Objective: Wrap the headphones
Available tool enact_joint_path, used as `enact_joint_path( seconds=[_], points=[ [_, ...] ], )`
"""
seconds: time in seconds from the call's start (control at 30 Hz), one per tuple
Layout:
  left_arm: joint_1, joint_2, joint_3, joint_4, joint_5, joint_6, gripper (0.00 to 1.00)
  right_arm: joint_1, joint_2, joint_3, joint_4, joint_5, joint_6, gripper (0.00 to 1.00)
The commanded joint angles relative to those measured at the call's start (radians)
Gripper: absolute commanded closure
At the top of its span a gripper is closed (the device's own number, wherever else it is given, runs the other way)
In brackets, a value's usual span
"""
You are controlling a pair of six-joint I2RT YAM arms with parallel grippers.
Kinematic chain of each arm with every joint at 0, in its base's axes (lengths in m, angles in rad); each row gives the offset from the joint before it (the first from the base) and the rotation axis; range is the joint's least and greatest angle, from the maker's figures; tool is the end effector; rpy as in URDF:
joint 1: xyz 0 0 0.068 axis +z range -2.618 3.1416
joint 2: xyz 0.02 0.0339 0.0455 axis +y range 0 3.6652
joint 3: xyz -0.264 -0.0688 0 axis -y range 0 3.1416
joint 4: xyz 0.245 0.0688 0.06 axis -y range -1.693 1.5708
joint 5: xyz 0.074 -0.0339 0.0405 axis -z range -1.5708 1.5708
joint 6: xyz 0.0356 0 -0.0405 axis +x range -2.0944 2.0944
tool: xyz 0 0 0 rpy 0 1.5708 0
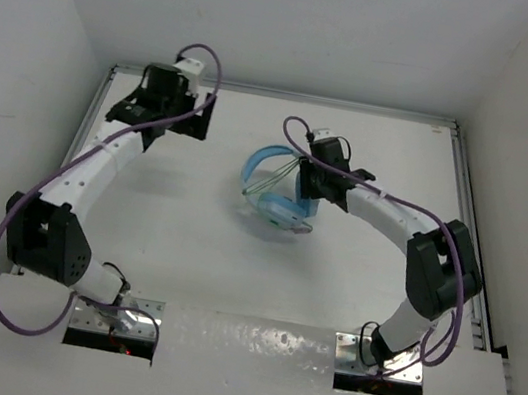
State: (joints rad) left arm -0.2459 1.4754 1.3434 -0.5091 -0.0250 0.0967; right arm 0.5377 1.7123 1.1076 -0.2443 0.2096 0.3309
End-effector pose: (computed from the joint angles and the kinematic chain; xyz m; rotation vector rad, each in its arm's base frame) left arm 0.3236 -0.0803 0.3380 0.3634 2.1822 -0.0551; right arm 0.3171 0.1805 0.2033 -0.1529 2.3959 0.1521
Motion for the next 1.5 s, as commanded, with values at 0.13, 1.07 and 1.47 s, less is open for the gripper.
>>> enact_joint_path(
  seconds=[0.13, 1.07, 1.47],
  points=[
    [0.074, -0.145, -0.141, -0.016, 0.030, 0.066, 0.00, -0.088, -0.158, 0.026, -0.027, 0.033, 0.002, 1.00],
    [0.076, -0.191, -0.340, 0.032, 0.099, 0.213, 0.00, -0.766, 0.610, 0.996, -0.255, 0.106, -0.003, 1.00],
    [0.076, -0.119, -0.328, 0.027, 0.056, 0.210, 0.00, -0.805, 0.718, 0.974, -0.161, 0.039, -0.079, 0.79]
  ],
)
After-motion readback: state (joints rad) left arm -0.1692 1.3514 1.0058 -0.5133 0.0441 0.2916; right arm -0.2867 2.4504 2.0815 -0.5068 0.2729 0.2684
